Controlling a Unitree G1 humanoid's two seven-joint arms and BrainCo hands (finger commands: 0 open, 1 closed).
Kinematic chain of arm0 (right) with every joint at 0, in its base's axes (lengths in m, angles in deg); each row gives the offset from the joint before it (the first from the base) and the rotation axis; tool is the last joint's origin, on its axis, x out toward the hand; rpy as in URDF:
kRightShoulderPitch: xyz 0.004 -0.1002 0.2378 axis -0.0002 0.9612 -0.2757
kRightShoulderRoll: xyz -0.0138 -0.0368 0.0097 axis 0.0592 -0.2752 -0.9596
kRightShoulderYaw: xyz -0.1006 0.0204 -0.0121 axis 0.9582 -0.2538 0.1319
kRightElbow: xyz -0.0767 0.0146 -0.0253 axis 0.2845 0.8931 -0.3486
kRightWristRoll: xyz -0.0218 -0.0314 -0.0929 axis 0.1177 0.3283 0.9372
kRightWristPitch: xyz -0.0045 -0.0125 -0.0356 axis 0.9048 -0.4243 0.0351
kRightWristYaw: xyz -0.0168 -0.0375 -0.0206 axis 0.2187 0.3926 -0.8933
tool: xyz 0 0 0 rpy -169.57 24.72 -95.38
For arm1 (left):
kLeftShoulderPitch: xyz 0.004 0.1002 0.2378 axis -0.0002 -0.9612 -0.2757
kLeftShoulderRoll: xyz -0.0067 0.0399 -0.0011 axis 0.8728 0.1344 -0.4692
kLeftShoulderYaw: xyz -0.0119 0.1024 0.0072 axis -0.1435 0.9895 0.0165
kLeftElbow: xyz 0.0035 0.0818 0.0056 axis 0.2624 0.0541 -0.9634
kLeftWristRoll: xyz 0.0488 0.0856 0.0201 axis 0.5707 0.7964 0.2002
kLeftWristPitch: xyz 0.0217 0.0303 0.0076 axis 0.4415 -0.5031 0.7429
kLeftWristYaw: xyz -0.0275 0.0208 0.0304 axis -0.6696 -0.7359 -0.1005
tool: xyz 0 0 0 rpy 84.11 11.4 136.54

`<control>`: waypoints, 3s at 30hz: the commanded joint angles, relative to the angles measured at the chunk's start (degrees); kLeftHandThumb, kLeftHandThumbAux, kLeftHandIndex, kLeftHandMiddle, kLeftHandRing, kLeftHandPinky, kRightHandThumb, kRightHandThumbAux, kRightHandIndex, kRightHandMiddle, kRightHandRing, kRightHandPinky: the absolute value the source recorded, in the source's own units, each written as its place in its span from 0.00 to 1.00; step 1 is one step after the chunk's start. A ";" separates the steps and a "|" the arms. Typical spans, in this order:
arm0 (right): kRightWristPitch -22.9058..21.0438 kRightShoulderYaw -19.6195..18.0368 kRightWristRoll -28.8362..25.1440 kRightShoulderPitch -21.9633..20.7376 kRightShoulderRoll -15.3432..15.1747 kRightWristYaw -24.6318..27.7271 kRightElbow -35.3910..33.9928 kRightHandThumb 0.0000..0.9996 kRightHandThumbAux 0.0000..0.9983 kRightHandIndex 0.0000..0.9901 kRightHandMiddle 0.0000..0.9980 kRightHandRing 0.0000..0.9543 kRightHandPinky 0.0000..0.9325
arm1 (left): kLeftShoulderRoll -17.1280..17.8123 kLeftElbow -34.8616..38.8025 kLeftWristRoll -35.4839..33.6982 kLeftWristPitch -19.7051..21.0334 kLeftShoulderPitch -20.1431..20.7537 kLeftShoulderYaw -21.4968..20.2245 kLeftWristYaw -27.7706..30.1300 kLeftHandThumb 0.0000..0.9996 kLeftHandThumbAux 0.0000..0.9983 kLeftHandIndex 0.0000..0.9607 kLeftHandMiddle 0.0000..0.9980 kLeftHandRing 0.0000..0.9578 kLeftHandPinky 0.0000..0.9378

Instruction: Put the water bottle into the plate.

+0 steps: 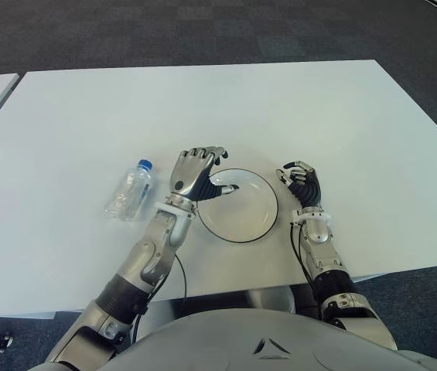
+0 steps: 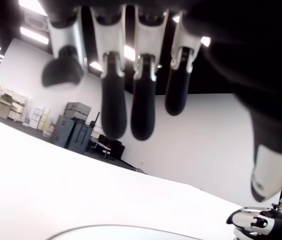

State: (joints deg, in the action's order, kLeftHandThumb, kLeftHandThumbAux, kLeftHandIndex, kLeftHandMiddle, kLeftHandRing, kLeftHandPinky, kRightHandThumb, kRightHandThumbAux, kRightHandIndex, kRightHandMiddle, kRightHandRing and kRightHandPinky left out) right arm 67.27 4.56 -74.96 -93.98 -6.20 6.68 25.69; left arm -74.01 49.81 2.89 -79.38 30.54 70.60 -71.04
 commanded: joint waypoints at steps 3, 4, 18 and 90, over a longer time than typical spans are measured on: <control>-2.40 -0.10 -0.22 1.05 0.35 0.40 0.82 0.70 0.73 0.44 0.87 0.91 0.93 | 0.14 -2.66 1.08 -1.59 0.23 1.25 -0.68 0.95 0.66 0.39 0.50 0.56 0.89; -2.53 -0.09 -0.23 1.07 0.32 0.47 0.75 0.70 0.73 0.44 0.87 0.91 0.93 | 0.14 -2.84 1.15 -1.71 0.26 1.29 -0.78 0.95 0.66 0.39 0.50 0.56 0.89; -2.97 -0.31 -0.51 1.39 0.65 0.22 0.43 0.70 0.73 0.44 0.86 0.91 0.93 | 2.38 -1.90 2.46 -0.34 -0.68 -2.09 -1.20 0.95 0.65 0.40 0.52 0.56 0.78; -3.25 0.19 0.14 0.99 -0.10 0.70 0.83 0.70 0.73 0.44 0.88 0.92 0.94 | -11.19 -11.27 12.25 46.64 -4.25 -16.93 7.97 0.50 0.27 0.00 0.00 0.00 0.00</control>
State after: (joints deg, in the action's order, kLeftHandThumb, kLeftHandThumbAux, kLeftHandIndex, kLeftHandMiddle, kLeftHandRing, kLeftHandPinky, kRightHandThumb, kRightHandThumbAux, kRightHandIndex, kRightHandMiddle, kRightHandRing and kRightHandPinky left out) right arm 65.45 4.67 -75.10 -93.93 -6.15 7.07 24.80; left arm -85.58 41.46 17.09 -33.12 26.36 53.24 -63.61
